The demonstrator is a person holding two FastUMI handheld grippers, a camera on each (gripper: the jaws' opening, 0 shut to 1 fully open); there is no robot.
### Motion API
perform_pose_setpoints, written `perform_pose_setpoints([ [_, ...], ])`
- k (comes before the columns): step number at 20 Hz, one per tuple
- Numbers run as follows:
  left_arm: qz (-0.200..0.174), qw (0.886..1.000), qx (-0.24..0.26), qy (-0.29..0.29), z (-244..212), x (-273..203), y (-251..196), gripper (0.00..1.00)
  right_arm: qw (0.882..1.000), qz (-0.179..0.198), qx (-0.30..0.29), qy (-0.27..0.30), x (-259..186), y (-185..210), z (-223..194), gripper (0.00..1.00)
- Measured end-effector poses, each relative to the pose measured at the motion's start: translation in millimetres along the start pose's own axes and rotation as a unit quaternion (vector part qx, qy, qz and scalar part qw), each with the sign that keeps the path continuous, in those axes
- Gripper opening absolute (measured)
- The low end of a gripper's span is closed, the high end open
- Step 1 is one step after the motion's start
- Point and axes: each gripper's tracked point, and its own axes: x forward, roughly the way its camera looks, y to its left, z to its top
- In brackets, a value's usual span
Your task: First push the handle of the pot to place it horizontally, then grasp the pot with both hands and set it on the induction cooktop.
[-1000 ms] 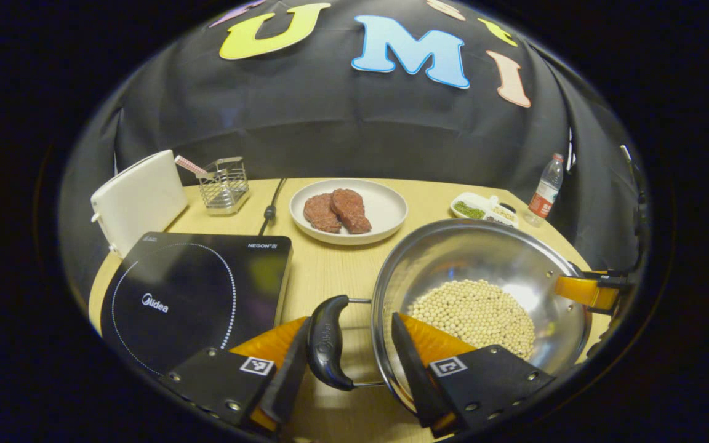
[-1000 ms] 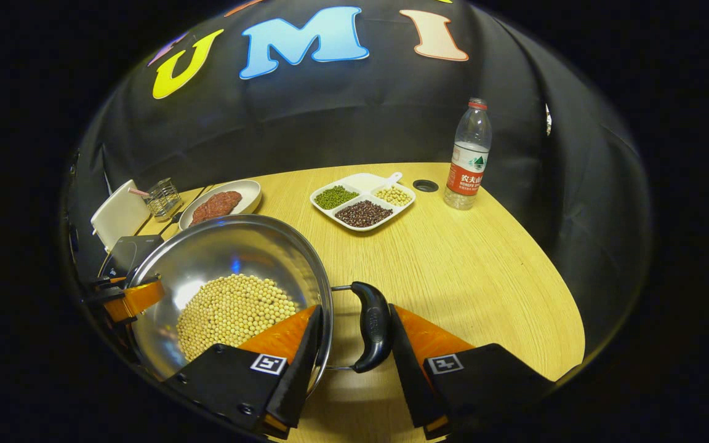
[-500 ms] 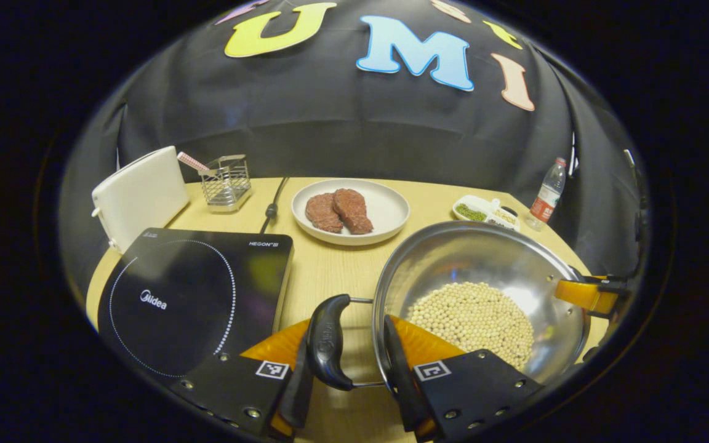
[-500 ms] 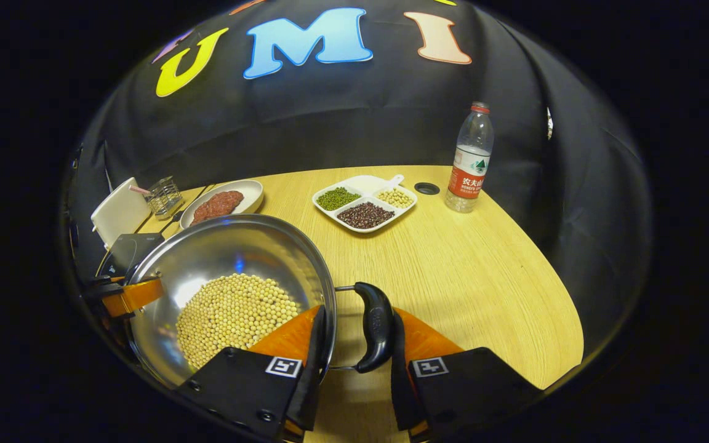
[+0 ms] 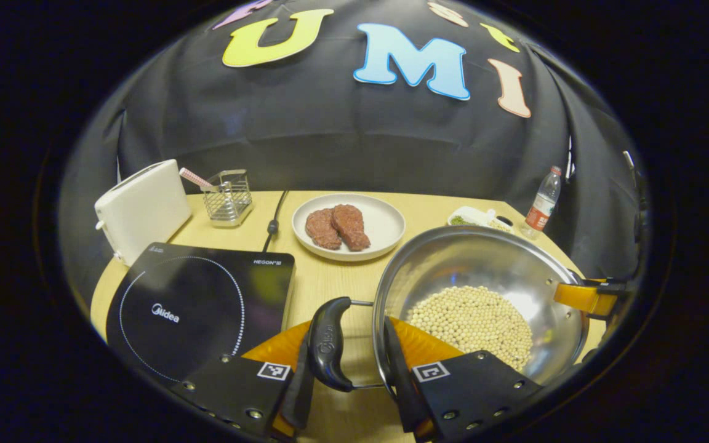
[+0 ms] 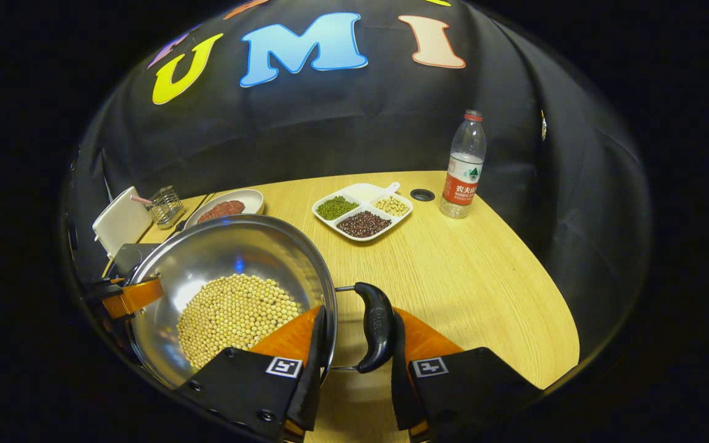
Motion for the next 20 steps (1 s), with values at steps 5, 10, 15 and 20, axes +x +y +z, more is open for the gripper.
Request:
perform_pose_setpoints([
  [5,-0.002,1.000,-0.002,-0.012,14,-17,7,0.57,1.000,-0.002,0.003,-0.010,-19,9,11,0.50],
  [10,-0.001,1.000,0.001,-0.023,26,-35,21,0.57,1.000,0.000,0.007,-0.016,-34,26,18,0.50],
  [15,0.006,1.000,-0.006,-0.029,31,-47,44,0.60,1.000,0.006,0.000,-0.021,-42,48,25,0.50],
  [20,0.018,0.999,-0.009,-0.033,34,-60,78,0.57,1.000,0.021,-0.002,-0.023,-45,78,26,0.47],
])
